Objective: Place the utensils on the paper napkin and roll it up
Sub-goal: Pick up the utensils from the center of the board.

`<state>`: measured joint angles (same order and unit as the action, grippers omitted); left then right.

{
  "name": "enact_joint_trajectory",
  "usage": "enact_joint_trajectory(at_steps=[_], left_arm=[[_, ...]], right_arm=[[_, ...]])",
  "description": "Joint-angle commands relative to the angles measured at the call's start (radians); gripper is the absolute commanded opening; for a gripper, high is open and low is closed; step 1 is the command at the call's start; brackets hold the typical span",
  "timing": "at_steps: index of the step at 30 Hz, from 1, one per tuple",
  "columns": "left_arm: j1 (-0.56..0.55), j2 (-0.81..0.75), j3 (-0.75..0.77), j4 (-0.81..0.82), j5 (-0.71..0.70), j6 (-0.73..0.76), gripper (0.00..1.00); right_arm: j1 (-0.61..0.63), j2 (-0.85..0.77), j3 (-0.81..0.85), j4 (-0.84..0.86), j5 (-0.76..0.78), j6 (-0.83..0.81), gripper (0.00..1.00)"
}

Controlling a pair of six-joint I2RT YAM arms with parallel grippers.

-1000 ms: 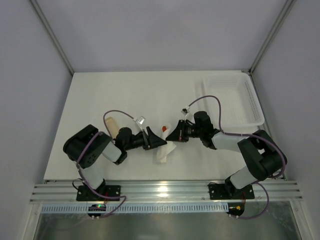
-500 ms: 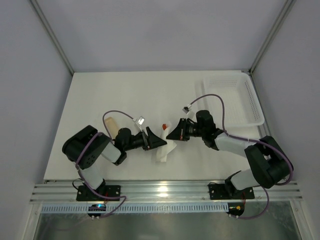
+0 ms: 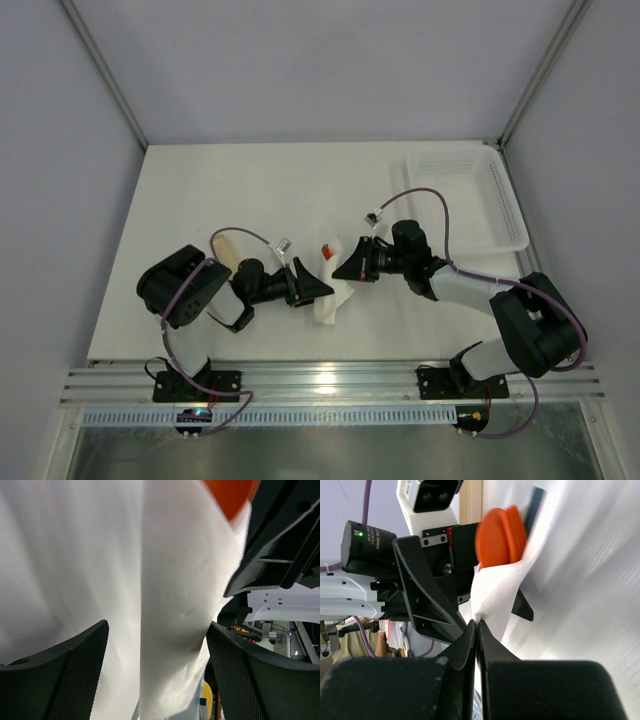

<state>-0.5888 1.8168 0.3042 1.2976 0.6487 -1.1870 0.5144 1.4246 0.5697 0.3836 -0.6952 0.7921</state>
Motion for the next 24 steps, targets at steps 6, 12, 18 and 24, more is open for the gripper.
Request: enact_joint_trajectory(at_steps=[6,12,18,24], left_arm=[[-0.003,0.0,-0.014,0.247,0.023,-0.028,0.79],[-0.003,-0.05,-0.016,0.247,0.023,-0.042,0.8],[-0.009,-0.067,-0.005,0.247,0.031,-0.056,0.8],[-0.014,-0.065,-0.013,0.247,0.026,-0.054,0.77]], right_arm=[[0.004,-0.024,0.038,0.078,-0.03,0.005,0.04],[0.004,-0.003,0.033,0.097,-0.036,0.013,0.04],[0.009,0.023,0.025,0.126,-0.036,0.024,0.04],[0.009,0.025,0.03,0.123,-0.024,0.013,0.04]])
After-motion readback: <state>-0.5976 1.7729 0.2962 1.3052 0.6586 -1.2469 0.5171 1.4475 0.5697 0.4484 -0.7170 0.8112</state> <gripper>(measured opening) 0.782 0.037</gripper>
